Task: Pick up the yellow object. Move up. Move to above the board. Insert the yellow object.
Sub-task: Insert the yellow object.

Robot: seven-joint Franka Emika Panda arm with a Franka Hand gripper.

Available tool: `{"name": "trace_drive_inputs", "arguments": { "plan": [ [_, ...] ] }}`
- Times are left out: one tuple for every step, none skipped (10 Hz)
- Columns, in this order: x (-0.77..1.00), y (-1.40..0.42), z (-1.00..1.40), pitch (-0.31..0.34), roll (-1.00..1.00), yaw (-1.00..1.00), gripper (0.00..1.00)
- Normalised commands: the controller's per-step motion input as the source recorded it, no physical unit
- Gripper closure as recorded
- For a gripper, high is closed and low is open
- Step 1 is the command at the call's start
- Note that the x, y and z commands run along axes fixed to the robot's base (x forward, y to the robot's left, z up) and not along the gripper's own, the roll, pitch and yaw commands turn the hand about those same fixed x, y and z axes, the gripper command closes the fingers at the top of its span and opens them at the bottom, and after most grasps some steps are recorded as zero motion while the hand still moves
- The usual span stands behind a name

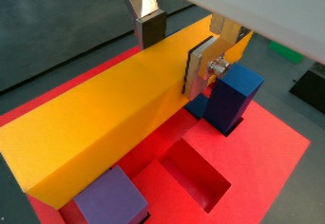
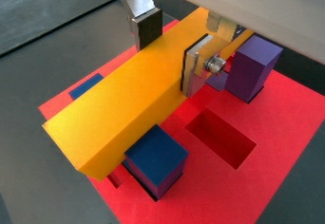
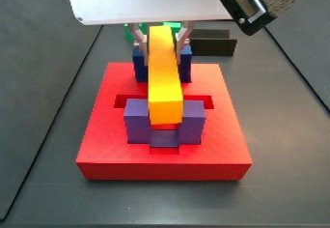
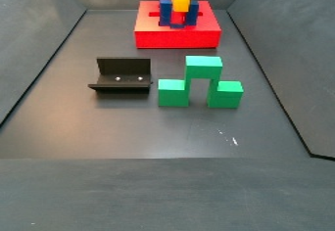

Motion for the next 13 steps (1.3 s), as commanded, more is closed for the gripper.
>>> {"name": "trace_drive_inputs", "arguments": {
  "plan": [
    [0.01,-0.02,0.00,0.089,0.22,-0.04,1.00],
    [0.01,-0.03,0.00,0.090,0.21,-0.03,1.00],
    [0.01,-0.04,0.00,0.087,0.20,-0.02,1.00],
    [0.02,-0.09,0.00,0.086,0.21,0.00,1.00],
    [0.04,-0.25,0.00,0.087,0.30,-0.01,1.00],
    [0.08,-0.29,0.00,0.100,0.34,-0.04,1.00],
    [0.08,-0.24,0.00,0.091,0.30,-0.04,1.00],
    [0.13,-0.07,0.00,0.081,0.21,0.00,1.00],
    [0.12,0.00,0.00,0.067,0.17,0.00,1.00],
    [0.13,0.00,-0.01,0.060,0.17,0.00,1.00],
    [0.13,0.00,-0.01,0.056,0.16,0.00,1.00],
    [0.11,0.00,-0.03,0.046,0.15,0.00,1.00],
    [0.08,0.00,-0.05,0.030,0.13,0.00,1.00]
  ]
}}
